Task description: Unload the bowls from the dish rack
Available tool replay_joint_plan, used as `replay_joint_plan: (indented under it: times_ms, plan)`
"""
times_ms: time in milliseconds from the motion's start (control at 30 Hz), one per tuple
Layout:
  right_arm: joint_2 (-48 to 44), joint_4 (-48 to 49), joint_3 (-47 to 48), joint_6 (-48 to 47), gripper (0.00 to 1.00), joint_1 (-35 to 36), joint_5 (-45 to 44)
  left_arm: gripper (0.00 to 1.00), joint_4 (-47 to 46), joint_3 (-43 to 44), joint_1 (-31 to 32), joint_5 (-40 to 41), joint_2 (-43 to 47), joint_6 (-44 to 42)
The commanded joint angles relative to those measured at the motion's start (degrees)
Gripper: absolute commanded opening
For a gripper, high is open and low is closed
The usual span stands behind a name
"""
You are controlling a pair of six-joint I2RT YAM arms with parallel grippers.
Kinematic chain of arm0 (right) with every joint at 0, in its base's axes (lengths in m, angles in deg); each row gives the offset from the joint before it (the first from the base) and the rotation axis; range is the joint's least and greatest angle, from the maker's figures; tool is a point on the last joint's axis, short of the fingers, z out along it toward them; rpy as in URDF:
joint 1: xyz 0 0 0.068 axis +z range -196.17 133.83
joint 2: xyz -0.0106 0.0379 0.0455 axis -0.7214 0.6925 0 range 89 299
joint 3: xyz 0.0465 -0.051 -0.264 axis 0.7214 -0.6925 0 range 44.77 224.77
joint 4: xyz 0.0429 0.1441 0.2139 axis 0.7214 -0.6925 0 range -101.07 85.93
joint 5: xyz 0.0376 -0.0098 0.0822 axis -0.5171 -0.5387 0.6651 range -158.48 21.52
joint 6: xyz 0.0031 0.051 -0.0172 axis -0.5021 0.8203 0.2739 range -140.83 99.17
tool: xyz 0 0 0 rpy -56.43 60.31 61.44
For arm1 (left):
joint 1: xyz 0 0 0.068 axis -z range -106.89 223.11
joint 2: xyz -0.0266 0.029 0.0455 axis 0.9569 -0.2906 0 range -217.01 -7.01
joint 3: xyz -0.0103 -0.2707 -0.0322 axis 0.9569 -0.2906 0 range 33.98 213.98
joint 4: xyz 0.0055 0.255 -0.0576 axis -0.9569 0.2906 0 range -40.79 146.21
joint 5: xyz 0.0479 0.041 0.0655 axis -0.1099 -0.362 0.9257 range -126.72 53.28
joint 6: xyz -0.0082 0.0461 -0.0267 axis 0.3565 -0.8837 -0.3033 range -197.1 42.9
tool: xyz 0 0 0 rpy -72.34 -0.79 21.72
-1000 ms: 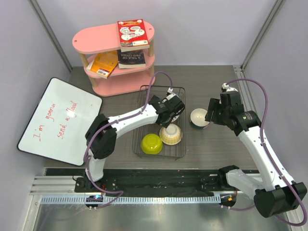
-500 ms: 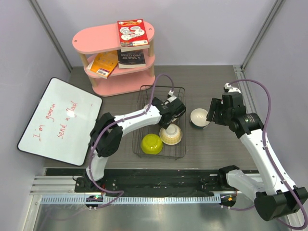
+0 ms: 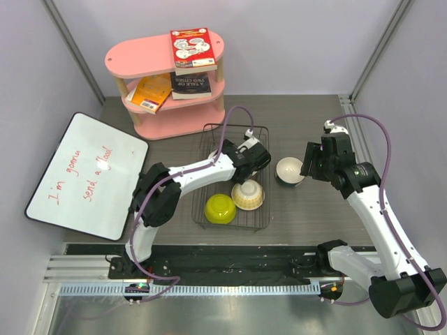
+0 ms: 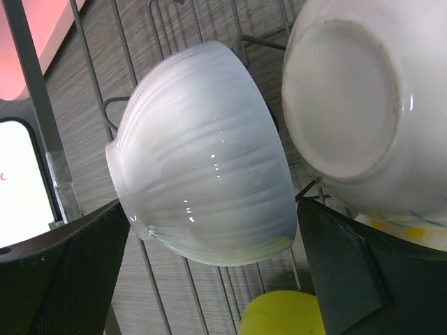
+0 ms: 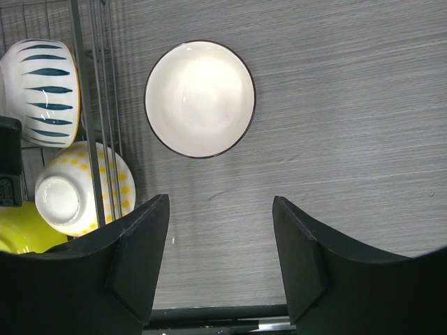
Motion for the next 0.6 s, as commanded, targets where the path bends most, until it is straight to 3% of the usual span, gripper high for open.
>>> replay_joint_plan:
  times_ms: [0,267,367,467,500,567]
  plan:
    - [-0.04,1.66,2.04,-0.85,0.66,-0.45,-0.83,0.99,-6.02,-2.58,0.19,3.77,3.19,-0.68]
    - [-1.44,1.75,2.22,-0.41,0.66,-0.62,-0.75,0.94,-6.12,-3.2,0.1,6.58,2.23,-0.95]
    - [-1.8,1.66,1.69,-0.32,0.66,-0.71,-0.48,0.87,-7.26,-5.04,0.1,6.94,2.92,-0.51]
    - [-2.06,1.66,1.52,-0.41,0.66,-0.71,-0.48,0.71,-8.58,-6.54,0.1,6.15,4.06,-0.86]
    - [-1.98,1.66,1.78,-0.41,0.66,-0.71,-0.48,0.59,-8.75,-6.8,0.1,6.23,4.51,-0.95]
    - [-1.71,1.75,2.04,-0.24,0.66,-0.71,-0.4,0.45,-9.11,-7.68,0.1,6.58,5.12,-0.6]
